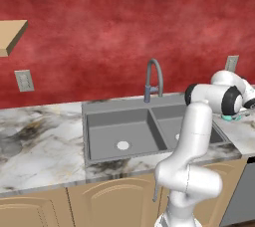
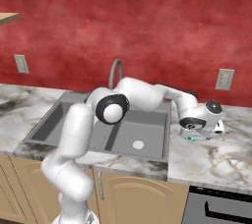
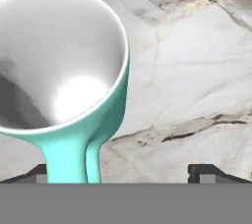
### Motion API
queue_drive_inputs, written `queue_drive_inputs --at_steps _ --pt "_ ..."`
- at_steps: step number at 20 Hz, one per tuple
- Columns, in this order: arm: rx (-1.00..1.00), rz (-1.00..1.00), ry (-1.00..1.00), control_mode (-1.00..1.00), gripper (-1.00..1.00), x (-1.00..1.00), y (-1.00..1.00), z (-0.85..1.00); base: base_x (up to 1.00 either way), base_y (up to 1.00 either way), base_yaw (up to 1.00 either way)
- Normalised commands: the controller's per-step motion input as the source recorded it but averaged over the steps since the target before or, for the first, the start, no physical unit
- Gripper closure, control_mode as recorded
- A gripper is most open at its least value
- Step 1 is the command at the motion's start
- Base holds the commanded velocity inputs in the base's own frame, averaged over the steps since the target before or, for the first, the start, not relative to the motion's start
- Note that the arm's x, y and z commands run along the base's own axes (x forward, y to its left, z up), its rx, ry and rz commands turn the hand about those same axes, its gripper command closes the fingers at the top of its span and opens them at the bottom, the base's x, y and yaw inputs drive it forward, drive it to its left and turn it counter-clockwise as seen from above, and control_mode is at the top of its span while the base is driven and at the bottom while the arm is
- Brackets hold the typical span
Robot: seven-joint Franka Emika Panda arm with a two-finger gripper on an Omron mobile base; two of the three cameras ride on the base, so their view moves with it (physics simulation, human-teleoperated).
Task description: Place the mug in the left basin and the glass cup in the right basin of the sink.
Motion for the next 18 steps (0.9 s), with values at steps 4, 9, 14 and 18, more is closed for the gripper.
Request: queue_drive_inputs --at_steps 4,9,14,18 --pt "0.01 0.0 0.01 -1.0 -1.0 0.26 0.0 -0.33 0.0 0.0 0.0" --pt "0.0 0.01 0.01 -1.0 -1.0 0.31 0.0 -0.33 0.0 0.0 0.0" --pt "0.0 0.0 0.02 -1.0 1.0 0.47 0.0 -0.26 0.0 0.0 0.0" --pt "0.0 0.05 0.0 -1.0 1.0 0.18 0.02 -0.19 0.0 0.0 0.0"
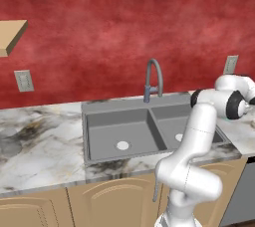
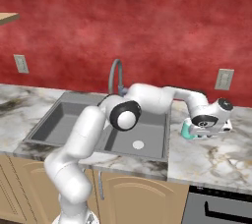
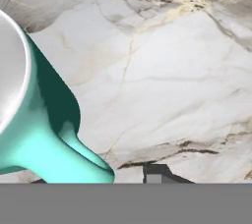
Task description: Place the mug in the left basin and the glass cup in the right basin of the sink.
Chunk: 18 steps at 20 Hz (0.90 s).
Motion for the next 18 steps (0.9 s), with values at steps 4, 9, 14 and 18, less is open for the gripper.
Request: queue_drive_inputs --at_steps 4,9,14,18 --pt "0.0 0.1 0.0 -1.0 1.0 0.11 0.08 -0.25 0.0 0.0 0.0" --pt "0.0 0.08 0.0 -1.0 1.0 0.01 0.37 -0.3 0.0 0.0 0.0" --pt "0.0 0.08 -0.02 -1.0 1.0 -0.05 0.52 -0.19 0.0 0.0 0.0" --pt "0.0 0.09 -0.1 -1.0 1.0 -0.33 0.47 0.0 0.0 0.0 0.0"
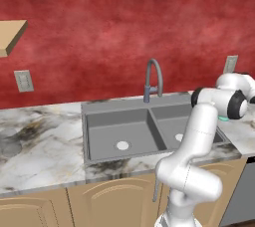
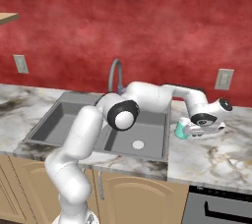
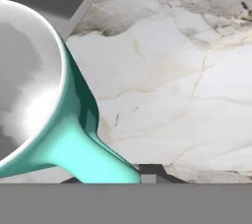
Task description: Place the mug in the left basin and the glass cup in the right basin of the sink.
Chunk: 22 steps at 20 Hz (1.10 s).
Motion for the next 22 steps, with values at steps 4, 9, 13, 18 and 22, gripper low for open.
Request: queue_drive_inputs --at_steps 4,9,13,18,22 --pt "0.0 0.09 -0.12 -1.0 1.0 -0.48 0.34 0.21 0.0 0.0 0.0" --pt "0.0 0.07 -0.12 -1.0 1.0 -0.43 0.3 0.37 0.0 0.0 0.0" --pt "0.01 0.05 -0.08 -1.0 1.0 -0.18 0.4 0.35 0.0 0.0 0.0" --pt "0.05 0.03 -0.01 -1.0 1.0 -0.01 0.49 0.1 0.0 0.0 0.0" --pt "0.05 0.0 0.0 -1.0 1.0 0.0 0.52 -0.04 0.0 0.0 0.0"
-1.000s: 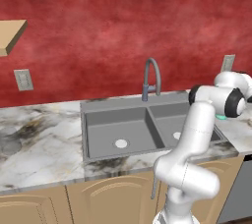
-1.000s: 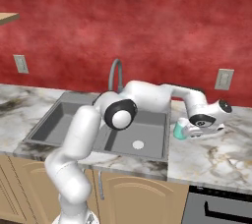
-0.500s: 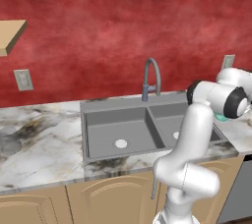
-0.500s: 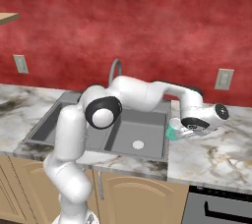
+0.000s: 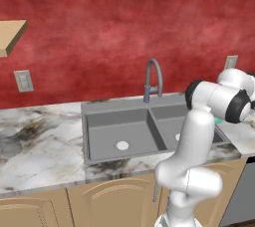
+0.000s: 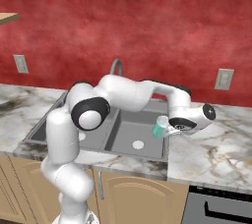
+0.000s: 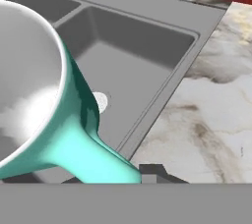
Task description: Place the mug in the left basin and the glass cup in the right basin of the sink.
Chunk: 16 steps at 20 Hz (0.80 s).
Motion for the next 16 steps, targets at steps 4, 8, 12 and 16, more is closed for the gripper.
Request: queue_drive_inputs --at_steps 4,8,12,16 --pt "0.02 -0.06 0.0 -1.0 1.0 0.0 0.5 -0.2 0.0 0.0 0.0" --pt "0.02 -0.12 0.0 -1.0 1.0 0.0 0.39 -0.01 0.0 0.0 0.0" --pt "0.0 -0.13 0.0 -1.0 1.0 0.0 0.47 0.0 0.0 0.0 0.0" --pt "0.0 -0.15 0.0 -1.0 1.0 0.0 0.5 0.0 0.0 0.0 0.0"
